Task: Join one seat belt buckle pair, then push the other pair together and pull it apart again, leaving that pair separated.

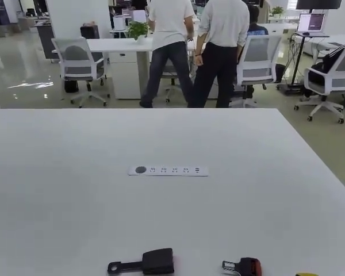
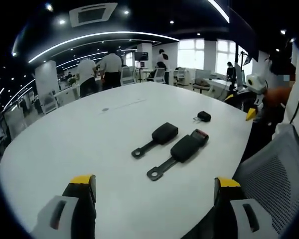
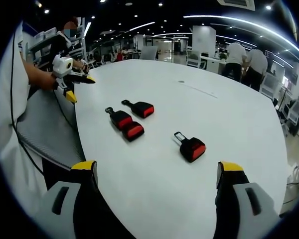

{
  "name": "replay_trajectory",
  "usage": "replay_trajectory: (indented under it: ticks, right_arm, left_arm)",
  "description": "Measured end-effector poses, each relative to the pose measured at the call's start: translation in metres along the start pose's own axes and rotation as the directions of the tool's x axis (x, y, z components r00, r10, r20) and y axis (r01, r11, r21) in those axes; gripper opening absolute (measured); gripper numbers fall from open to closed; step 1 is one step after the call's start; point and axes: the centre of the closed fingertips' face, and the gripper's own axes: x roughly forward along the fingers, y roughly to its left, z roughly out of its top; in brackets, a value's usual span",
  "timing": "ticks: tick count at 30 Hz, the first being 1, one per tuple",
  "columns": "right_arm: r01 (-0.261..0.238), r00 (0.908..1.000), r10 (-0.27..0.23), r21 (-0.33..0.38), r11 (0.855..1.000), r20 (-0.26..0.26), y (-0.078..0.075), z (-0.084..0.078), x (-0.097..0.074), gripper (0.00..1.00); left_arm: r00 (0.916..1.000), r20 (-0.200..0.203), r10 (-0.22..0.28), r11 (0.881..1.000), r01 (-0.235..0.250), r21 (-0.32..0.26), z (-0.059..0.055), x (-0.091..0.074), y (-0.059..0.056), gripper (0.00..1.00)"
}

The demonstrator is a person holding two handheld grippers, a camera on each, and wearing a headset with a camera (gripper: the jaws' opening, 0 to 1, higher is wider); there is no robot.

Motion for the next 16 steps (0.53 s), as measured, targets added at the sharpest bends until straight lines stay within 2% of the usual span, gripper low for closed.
replay_trajectory:
  ticks: [3,6,9,16]
  right_arm:
    - [0.000,1.0000,0.000,-0.013,1.000,-0.002,0.0003,-0.0008,0.0005,0.99]
    - [0.001,1.0000,-0.001,-0.013,1.000,-0.001,0.0023,-0.0004,-0.0001,0.99]
    - [0.003,1.0000,-0.003,-0.013,1.000,-0.002,0.0036,-0.0010,-0.0006,0.99]
    - [0.003,1.0000,-0.003,-0.016,1.000,0.002,0.0043,0.0005,-0.0009,0.99]
  left_arm:
    - [1.0000,0.007,0.003,1.000,-0.003,0.008,0.0018,0.0010,0.0002,1.00]
    - [0.9999,-0.009,-0.006,1.000,0.006,0.014,-0.0031,0.0033,-0.0018,1.00]
    - [0.9999,-0.009,-0.012,1.000,0.012,0.028,-0.0011,0.0039,-0.0066,1.00]
    - [0.9999,-0.009,-0.011,1.000,0.011,0.015,-0.0021,0.0027,-0.0044,1.00]
